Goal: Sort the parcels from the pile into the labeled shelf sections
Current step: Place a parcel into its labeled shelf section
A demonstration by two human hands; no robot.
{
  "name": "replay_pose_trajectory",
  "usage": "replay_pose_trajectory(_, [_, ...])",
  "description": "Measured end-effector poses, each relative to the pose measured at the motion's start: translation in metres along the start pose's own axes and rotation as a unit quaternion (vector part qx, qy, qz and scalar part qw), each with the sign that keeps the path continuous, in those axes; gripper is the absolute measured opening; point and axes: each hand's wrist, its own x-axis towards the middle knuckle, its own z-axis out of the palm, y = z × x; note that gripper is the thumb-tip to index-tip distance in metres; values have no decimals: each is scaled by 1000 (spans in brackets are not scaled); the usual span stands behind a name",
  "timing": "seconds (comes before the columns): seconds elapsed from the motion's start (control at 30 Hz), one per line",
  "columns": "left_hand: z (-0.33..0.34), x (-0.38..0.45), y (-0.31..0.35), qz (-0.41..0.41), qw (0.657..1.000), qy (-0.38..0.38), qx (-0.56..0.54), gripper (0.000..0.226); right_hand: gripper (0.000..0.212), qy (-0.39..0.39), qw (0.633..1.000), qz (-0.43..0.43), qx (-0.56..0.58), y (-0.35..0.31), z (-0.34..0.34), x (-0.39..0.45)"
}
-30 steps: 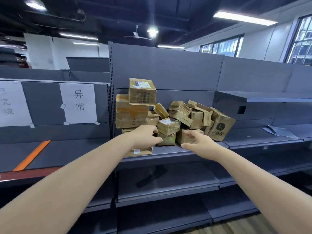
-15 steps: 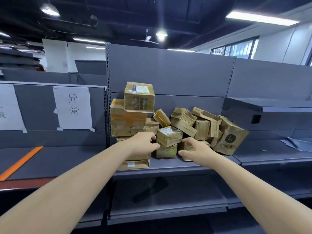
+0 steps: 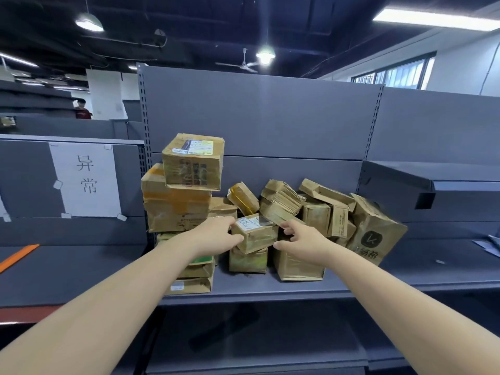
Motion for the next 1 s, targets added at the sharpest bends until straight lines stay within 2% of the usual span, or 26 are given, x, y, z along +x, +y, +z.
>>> replay_pose_trajectory(0.33, [14, 69, 4, -3, 1000, -15, 1, 60, 68, -6, 1000, -5, -5, 33, -8, 54])
replay_pose_trajectory(0.53, [22, 123, -1, 11, 1000, -21, 19, 52, 71, -2, 1000, 10, -3, 47, -9, 93])
replay_pose_trajectory(0.7, [19, 172, -6, 22, 999, -32, 6, 63, 70, 19, 999, 32, -23, 53, -16, 131])
replay_pose_trajectory(0.83, [19, 205, -9, 34, 999, -37, -22, 49, 69, 39, 997, 43, -49, 57, -20, 154])
replay_pose_trajectory(1.0, [26, 235, -14, 47, 997, -55, -40, 66, 71, 44, 995, 66, -56, 66, -23, 175])
